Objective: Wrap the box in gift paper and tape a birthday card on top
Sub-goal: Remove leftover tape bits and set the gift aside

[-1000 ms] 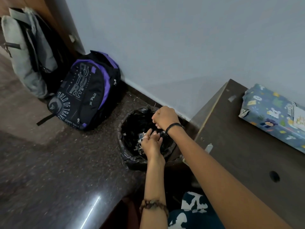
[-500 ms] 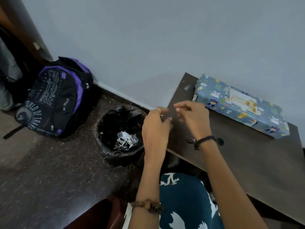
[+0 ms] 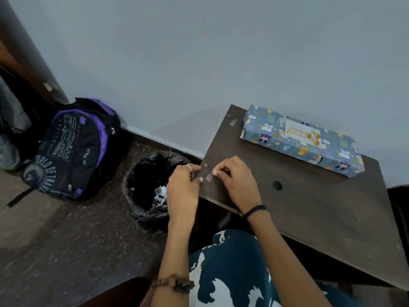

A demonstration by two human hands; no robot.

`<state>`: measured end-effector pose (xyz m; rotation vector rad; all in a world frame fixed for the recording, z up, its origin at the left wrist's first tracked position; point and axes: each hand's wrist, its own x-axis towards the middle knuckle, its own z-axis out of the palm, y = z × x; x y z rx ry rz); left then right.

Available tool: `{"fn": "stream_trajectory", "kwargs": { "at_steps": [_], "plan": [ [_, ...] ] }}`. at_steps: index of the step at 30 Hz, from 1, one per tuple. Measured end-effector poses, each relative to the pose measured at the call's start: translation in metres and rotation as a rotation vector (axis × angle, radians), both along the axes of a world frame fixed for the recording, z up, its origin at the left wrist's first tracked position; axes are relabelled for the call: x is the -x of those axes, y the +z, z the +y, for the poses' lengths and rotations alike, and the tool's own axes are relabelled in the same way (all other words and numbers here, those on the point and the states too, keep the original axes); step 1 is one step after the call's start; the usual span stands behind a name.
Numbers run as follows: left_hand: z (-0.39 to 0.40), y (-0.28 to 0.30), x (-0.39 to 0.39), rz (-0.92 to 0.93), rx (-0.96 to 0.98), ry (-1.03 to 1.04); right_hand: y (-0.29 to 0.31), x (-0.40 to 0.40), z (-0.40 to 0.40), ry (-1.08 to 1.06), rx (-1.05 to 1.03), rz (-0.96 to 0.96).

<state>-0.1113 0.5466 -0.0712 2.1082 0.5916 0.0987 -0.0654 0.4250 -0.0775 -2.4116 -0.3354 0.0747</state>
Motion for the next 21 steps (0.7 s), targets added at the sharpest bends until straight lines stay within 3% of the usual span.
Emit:
{"fn": "stream_trajectory", "kwargs": {
  "at_steps": [3, 6, 17, 21],
  "plan": [
    [-0.003, 0.009, 0.003, -0.048, -0.033, 0.062, 0.006, 0.005, -0.004, -0.118, -0.257, 0.1],
    [-0.008, 0.013, -0.001, -0.026, 0.235, 0.033, 0.016, 0.011, -0.012, -0.23, -0.427, 0.13],
    [-0.042, 0.011, 0.0, -0.145, 1.029, -0.011, 0.036, 0.023, -0.034, -0.191, -0.425, 0.072],
    [-0.052, 0.015, -0.023, -0.156, 1.094, 0.028, 0.038, 0.01, -0.04, -0.172, -0.376, 0.034]
  ]
}}
